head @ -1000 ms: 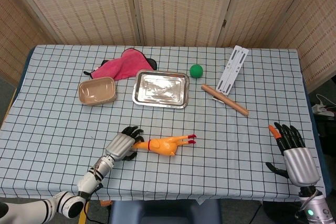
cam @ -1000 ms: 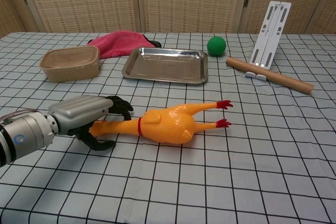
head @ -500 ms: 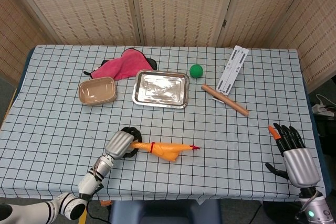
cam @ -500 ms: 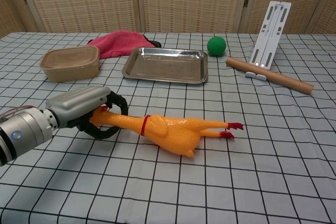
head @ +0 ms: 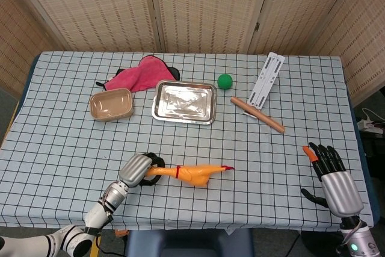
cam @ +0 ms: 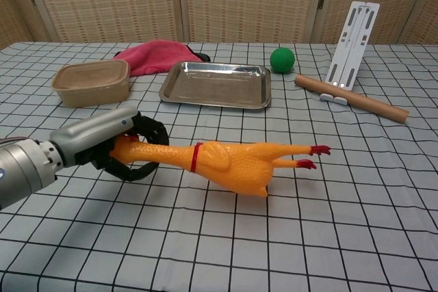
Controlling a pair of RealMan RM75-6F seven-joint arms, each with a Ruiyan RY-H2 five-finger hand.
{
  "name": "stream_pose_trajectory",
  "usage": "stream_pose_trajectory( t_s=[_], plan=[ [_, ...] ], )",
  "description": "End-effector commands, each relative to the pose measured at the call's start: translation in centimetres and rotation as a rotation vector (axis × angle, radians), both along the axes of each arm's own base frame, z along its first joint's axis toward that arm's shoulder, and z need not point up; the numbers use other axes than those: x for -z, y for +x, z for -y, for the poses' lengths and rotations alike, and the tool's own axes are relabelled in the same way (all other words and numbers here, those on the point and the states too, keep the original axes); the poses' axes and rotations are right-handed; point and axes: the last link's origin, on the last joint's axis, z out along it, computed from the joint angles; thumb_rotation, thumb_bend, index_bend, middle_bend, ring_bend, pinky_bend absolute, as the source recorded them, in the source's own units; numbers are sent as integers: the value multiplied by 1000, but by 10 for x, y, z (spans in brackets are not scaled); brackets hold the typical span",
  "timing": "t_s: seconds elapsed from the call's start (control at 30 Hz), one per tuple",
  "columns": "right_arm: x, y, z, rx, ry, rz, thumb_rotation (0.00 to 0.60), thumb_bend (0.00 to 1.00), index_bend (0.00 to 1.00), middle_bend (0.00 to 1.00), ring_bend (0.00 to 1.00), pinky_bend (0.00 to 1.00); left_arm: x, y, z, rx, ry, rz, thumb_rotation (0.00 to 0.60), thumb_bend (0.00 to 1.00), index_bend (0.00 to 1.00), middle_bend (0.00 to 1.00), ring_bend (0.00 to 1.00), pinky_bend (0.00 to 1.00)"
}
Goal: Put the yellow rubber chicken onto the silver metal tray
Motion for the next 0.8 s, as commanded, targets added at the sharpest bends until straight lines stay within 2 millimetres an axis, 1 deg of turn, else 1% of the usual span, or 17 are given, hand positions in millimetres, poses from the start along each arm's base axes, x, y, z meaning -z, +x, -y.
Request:
stream_pose_trajectory(
  t_s=[0.03, 0.2, 0.4, 0.57, 0.63, 0.8],
  plan=[
    [6, 3, 4, 2, 22, 37, 600, 72, 0, 0, 0, 0, -13, 1, 4, -16, -21, 88, 600, 979, 747, 506, 346, 467],
    [21, 23, 22, -56, 137, 56, 600, 72, 0, 0, 0, 0, -23, 6, 6, -32, -53, 139, 600, 979, 747, 506, 346, 465],
    [40, 66, 50, -107, 310, 155, 600, 71, 0, 0, 0, 0, -22, 11, 8, -25, -62, 132, 600, 981, 747, 507, 347, 465],
    [56, 105, 73, -102, 479, 223, 600, 72, 0, 0, 0, 0, -21, 12, 9, -28, -56, 118, 600, 980, 747, 506, 346, 465],
    [62, 118, 82, -84, 537, 250, 600, 72, 0, 0, 0, 0, -21, 13, 8, -30, -52, 124, 600, 980, 747, 506, 346, 464],
    [77, 141, 95, -48, 646, 294, 600, 71, 0, 0, 0, 0, -22, 17, 8, -20, -46, 119, 600, 983, 747, 506, 347, 465]
  ],
)
